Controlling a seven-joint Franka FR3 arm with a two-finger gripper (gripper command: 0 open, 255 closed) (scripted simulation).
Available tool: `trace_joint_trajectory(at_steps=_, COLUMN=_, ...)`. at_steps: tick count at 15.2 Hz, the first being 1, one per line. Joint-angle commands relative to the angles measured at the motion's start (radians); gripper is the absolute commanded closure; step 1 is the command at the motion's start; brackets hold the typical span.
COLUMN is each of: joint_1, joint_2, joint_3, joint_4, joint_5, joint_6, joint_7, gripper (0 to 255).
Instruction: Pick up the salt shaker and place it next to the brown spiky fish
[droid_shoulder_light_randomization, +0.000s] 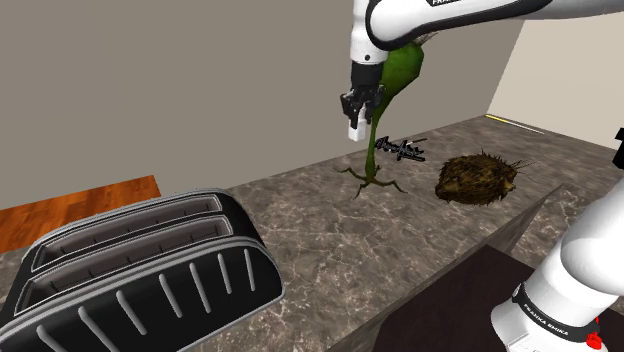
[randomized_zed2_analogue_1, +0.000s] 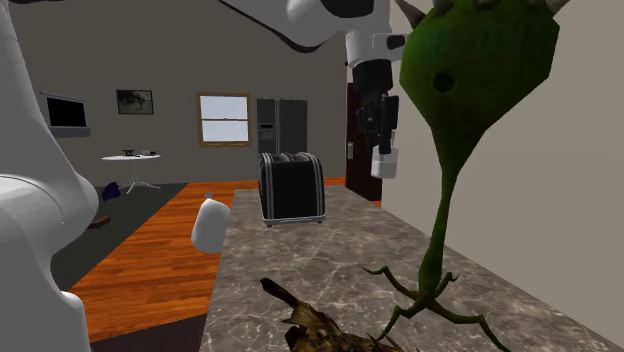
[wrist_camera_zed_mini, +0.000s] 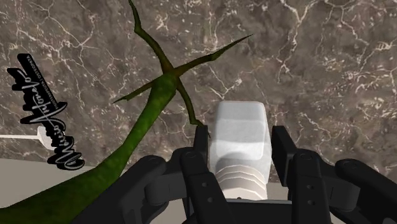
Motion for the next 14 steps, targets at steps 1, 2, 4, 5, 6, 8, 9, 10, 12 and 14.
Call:
trace_joint_trajectory(at_steps=1, joint_1=-0.020, joint_2=-0.047, joint_3=-0.030, joint_4=-0.048, joint_5=0.011, joint_6=0.008, joint_7=-0.053, gripper=255)
trace_joint_trajectory(at_steps=2, joint_1=-0.028, joint_2=-0.069, joint_3=-0.045, joint_4=-0.073, joint_5=0.015, joint_6=0.013, joint_7=-0.078, gripper=255)
trace_joint_trajectory(at_steps=4, joint_1=-0.045, joint_2=-0.110, joint_3=-0.075, joint_4=-0.117, joint_5=0.020, joint_6=0.022, joint_7=-0.126, gripper=255)
trace_joint_trajectory(at_steps=5, joint_1=-0.053, joint_2=-0.129, joint_3=-0.090, joint_4=-0.137, joint_5=0.021, joint_6=0.026, joint_7=-0.150, gripper=255)
trace_joint_trajectory(at_steps=6, joint_1=-0.061, joint_2=-0.147, joint_3=-0.106, joint_4=-0.157, joint_5=0.022, joint_6=0.030, joint_7=-0.174, gripper=255)
trace_joint_trajectory(at_steps=8, joint_1=-0.077, joint_2=-0.181, joint_3=-0.138, joint_4=-0.191, joint_5=0.021, joint_6=0.036, joint_7=-0.222, gripper=255)
trace_joint_trajectory(at_steps=9, joint_1=-0.085, joint_2=-0.196, joint_3=-0.155, joint_4=-0.207, joint_5=0.019, joint_6=0.039, joint_7=-0.246, gripper=255)
trace_joint_trajectory(at_steps=10, joint_1=-0.094, joint_2=-0.210, joint_3=-0.171, joint_4=-0.222, joint_5=0.017, joint_6=0.042, joint_7=-0.270, gripper=255)
trace_joint_trajectory(at_steps=12, joint_1=-0.110, joint_2=-0.236, joint_3=-0.205, joint_4=-0.248, joint_5=0.012, joint_6=0.047, joint_7=-0.318, gripper=255)
trace_joint_trajectory(at_steps=14, joint_1=-0.127, joint_2=-0.257, joint_3=-0.239, joint_4=-0.269, joint_5=0.005, joint_6=0.051, joint_7=-0.366, gripper=255)
